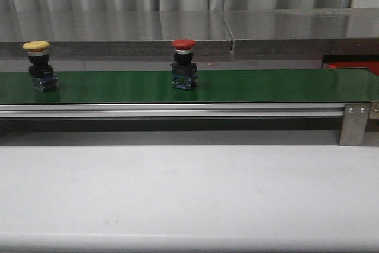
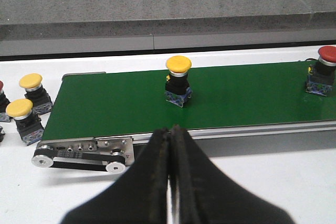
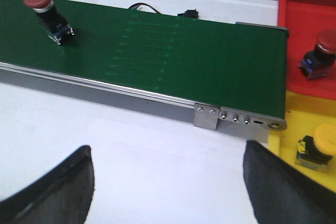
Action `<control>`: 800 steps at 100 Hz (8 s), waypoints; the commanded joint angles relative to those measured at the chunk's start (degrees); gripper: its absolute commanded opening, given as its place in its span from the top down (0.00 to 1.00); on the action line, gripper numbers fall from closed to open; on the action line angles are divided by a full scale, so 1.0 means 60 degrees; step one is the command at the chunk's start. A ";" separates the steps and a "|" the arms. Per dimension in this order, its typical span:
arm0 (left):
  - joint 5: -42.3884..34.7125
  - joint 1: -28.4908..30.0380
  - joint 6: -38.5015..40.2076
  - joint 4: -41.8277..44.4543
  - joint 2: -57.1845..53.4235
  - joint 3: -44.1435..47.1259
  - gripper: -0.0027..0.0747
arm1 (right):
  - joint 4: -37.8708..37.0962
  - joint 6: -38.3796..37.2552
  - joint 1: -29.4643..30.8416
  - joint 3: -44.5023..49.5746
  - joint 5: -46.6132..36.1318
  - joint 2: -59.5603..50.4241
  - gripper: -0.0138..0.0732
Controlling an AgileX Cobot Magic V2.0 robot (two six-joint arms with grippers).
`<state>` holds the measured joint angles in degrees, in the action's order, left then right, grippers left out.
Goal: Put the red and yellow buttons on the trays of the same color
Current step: 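Lower the right gripper onto the arriving red button and grasp it, then carry the red button into the red tray and release, then grasp the arriving yellow button off the belt with the right gripper, then carry the yellow button into the yellow tray and release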
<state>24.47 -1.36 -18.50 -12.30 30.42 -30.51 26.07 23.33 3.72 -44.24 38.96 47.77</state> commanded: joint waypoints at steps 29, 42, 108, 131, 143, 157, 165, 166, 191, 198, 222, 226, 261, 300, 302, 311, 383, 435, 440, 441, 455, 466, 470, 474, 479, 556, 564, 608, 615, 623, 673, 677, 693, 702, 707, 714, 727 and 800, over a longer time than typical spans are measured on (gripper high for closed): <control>-0.0786 -0.0076 0.0040 -0.0160 0.0000 -0.0257 0.99 | 0.0476 0.0725 -0.1587 -0.2194 -0.0968 0.3558 0.17; -0.0786 -0.0076 0.0040 -0.0160 0.0000 -0.0257 0.99 | 0.0300 0.0725 -0.2180 -0.3079 -0.1263 0.4864 0.17; -0.0786 -0.0076 0.0040 -0.0160 0.0000 -0.0257 0.99 | 0.0233 0.0725 -0.3305 -0.6966 -0.0916 0.9004 0.17; -0.0786 -0.0076 0.0040 -0.0160 0.0000 -0.0257 0.99 | 0.0233 0.0725 -0.3305 -0.7414 -0.1146 0.9652 0.17; -0.0786 -0.0076 0.0040 -0.0160 0.0000 -0.0257 0.99 | 0.0233 0.0725 -0.3305 -0.7414 -0.1593 0.9857 0.17; -0.0786 -0.0076 0.0040 -0.0160 0.0000 -0.0257 0.99 | 0.0220 0.0725 -0.3305 -0.7414 -0.1781 1.0072 0.28; -0.0786 -0.0076 0.0040 -0.0160 0.0000 -0.0257 0.99 | 0.0220 0.0725 -0.3305 -0.7414 -0.1721 1.0091 0.45; -0.0786 -0.0076 0.0040 -0.0160 0.0000 -0.0257 0.99 | 0.0220 0.0725 -0.3296 -0.7414 -0.1705 1.0091 0.46; -0.0786 -0.0076 0.0040 -0.0160 0.0000 -0.0257 0.99 | 0.0169 0.0725 -0.2911 -0.7414 -0.1288 0.9435 0.60; -0.0786 -0.0076 0.0040 -0.0160 0.0000 -0.0257 0.99 | 0.0169 0.0725 -0.2499 -0.7414 -0.1037 0.9078 0.60; -0.0786 -0.0076 0.0040 -0.0160 0.0000 -0.0257 0.99 | 0.0169 0.0673 0.0118 -0.7432 0.0322 0.8092 0.60; -0.0786 -0.0076 0.0040 -0.0160 0.0000 -0.0257 0.99 | 0.0169 0.0651 0.0541 -0.7432 0.0367 0.8037 0.60; -0.0786 -0.0076 0.0040 -0.0160 0.0000 -0.0257 0.99 | 0.0169 0.0614 0.3226 -0.7432 -0.0191 0.8444 0.60; -0.0786 -0.0076 0.0040 -0.0160 0.0000 -0.0257 0.99 | 0.0169 0.0614 0.3888 -0.8416 -0.0911 1.0282 0.60; -0.0786 -0.0076 0.0040 -0.0160 0.0000 -0.0257 0.99 | 0.0169 0.0614 0.3899 -0.8570 -0.0831 1.0417 0.60; -0.0786 -0.0076 0.0040 -0.0160 0.0000 -0.0257 0.99 | 0.0169 0.0614 0.3909 -0.9256 -0.0452 1.0991 0.60; -0.0786 -0.0076 0.0040 -0.0160 0.0000 -0.0257 0.99 | 0.0422 0.0614 0.3909 -1.0648 0.0528 1.2976 0.60; -0.0786 -0.0076 0.0040 -0.0160 0.0000 -0.0257 0.99 | 0.0441 0.0614 0.3948 -1.0648 0.0649 1.2414 0.15; -0.0786 -0.0076 0.0040 -0.0160 0.0000 -0.0257 0.99 | 0.0403 0.0614 0.3948 -1.0648 0.0669 1.2200 0.15; -0.0786 -0.0076 0.0040 -0.0160 0.0000 -0.0257 0.99 | 0.0389 0.0614 0.3948 -1.0648 0.0677 1.2132 0.15; -0.0786 -0.0076 0.0040 -0.0160 0.0000 -0.0257 0.99 | 0.0368 0.0614 0.3948 -1.0648 0.1038 1.1338 0.15; -0.0786 -0.0076 0.0040 -0.0160 0.0000 -0.0257 0.99 | 0.0368 0.0614 0.3948 -1.0648 0.1447 1.0685 0.15; -0.0786 -0.0076 0.0040 -0.0160 0.0000 -0.0257 0.99 | 0.0368 0.0614 0.3948 -1.0648 0.1655 1.0423 0.15; -0.0786 -0.0076 0.0040 -0.0160 0.0000 -0.0257 0.99 | 0.0378 0.0614 0.3929 -1.0648 0.1872 1.0163 0.15; -0.0786 -0.0076 0.0040 -0.0160 0.0000 -0.0257 0.99 | 0.0388 0.0614 0.3913 -1.0634 0.2118 0.9860 0.15; -0.0786 -0.0076 0.0040 -0.0160 0.0000 -0.0257 0.99 | 0.0781 0.1671 0.0039 -0.5494 0.0964 0.6873 0.16; -0.0786 -0.0076 0.0040 -0.0160 0.0000 -0.0257 0.99 | 0.0765 0.1708 -0.0538 -0.5450 0.0737 0.7001 0.16; -0.0786 -0.0076 0.0040 -0.0160 0.0000 -0.0257 0.99 | 0.0673 0.1732 -0.2380 -0.6481 0.0026 0.8676 0.16; -0.0786 -0.0076 0.0040 -0.0160 0.0000 -0.0257 0.99 | 0.0652 0.1732 -0.2457 -0.6826 -0.0081 0.8963 0.16; -0.0786 -0.0076 0.0040 -0.0160 0.0000 -0.0257 0.99 | 0.0645 0.1732 -0.2465 -0.7236 -0.0178 0.9237 0.16; -0.0786 -0.0076 0.0040 -0.0160 0.0000 -0.0257 0.99 | 0.0525 0.1732 -0.2465 -0.7951 -0.0186 1.0095 0.56; -0.0786 -0.0076 0.0040 -0.0160 0.0000 -0.0257 0.99 | 0.0525 0.1732 -0.2465 -0.7951 -0.0144 1.0060 0.62; -0.0786 -0.0076 0.0040 -0.0160 0.0000 -0.0257 0.99 | 0.0108 0.1691 -0.2324 -0.7951 0.0006 0.9704 0.66; -0.0786 -0.0076 0.0040 -0.0160 0.0000 -0.0257 0.99 | -0.0142 0.1562 -0.2060 -0.7951 0.0276 0.9260 0.66; -0.0786 -0.0076 0.0040 -0.0160 0.0000 -0.0257 0.99 | -0.0152 0.1504 -0.1823 -0.7951 0.0526 0.8978 0.66; -0.0786 -0.0076 0.0040 -0.0160 0.0000 -0.0257 0.99 | -0.0152 0.1411 -0.1395 -0.7951 0.0843 0.8545 0.66; -0.0786 -0.0076 0.0040 -0.0160 0.0000 -0.0257 0.99 | -0.0152 0.0840 -0.0299 -0.7833 0.1574 0.7782 0.66; -0.0786 -0.0076 0.0040 -0.0160 0.0000 -0.0257 0.99 | 0.0798 0.0427 0.5267 -0.4337 -0.0310 0.6641 0.66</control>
<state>24.20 -1.36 -18.50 -12.34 30.42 -30.51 27.92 25.80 34.05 -69.05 41.28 86.94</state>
